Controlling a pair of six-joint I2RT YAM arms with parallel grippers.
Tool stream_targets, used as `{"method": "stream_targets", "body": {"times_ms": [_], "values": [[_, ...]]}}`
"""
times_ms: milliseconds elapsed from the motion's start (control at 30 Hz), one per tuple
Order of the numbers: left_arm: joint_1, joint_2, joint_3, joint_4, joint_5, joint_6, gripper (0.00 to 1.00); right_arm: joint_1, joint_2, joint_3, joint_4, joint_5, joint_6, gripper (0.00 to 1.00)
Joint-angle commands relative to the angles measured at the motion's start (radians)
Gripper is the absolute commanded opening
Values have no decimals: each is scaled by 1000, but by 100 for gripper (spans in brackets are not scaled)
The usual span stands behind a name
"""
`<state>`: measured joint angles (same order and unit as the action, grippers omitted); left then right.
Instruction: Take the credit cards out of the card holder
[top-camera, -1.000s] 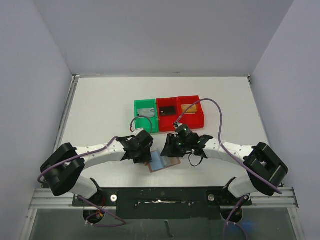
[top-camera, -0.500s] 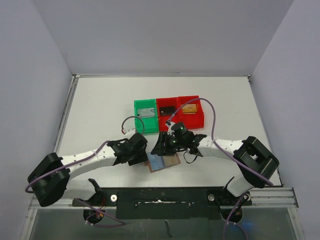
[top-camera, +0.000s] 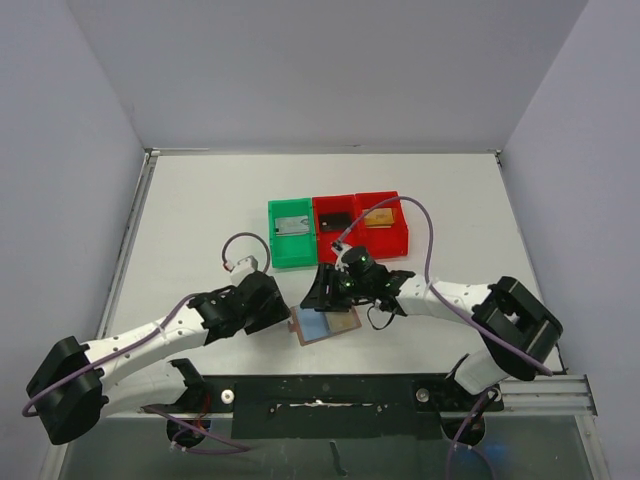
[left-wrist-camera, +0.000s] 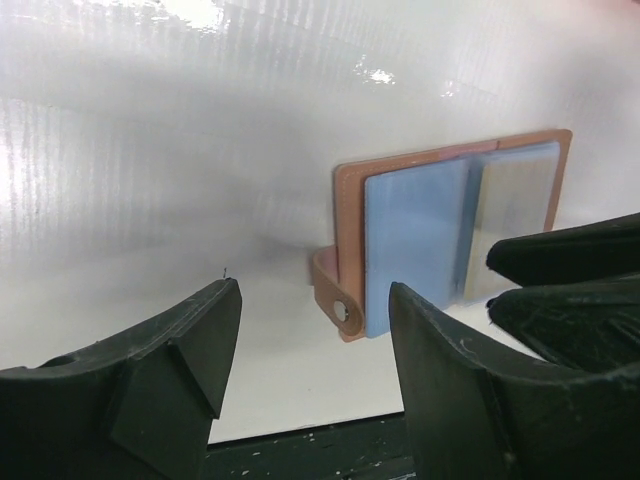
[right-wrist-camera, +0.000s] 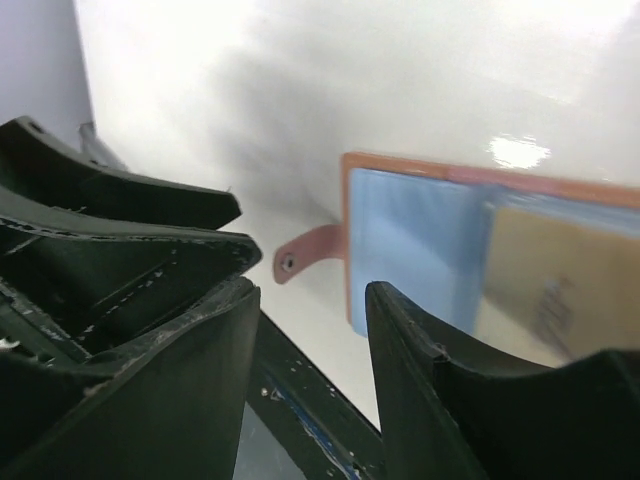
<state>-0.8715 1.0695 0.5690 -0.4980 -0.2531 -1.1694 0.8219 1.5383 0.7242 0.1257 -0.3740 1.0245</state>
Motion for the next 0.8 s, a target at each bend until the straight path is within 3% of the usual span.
{"method": "stream_targets", "body": {"times_ms": [0, 233, 533, 767], "values": [[7, -4, 4, 131, 38, 42, 60, -6, -148, 32, -230, 249, -46, 48], [14, 111, 46, 213, 117, 121, 62, -91, -259, -8, -415, 341, -67, 49], [15, 278, 139, 153, 146, 178, 61, -90, -264, -44, -402, 307, -61, 51], [14, 287, 129, 142, 147, 180, 50, -83, -229, -46, -372, 273, -69, 50]]}}
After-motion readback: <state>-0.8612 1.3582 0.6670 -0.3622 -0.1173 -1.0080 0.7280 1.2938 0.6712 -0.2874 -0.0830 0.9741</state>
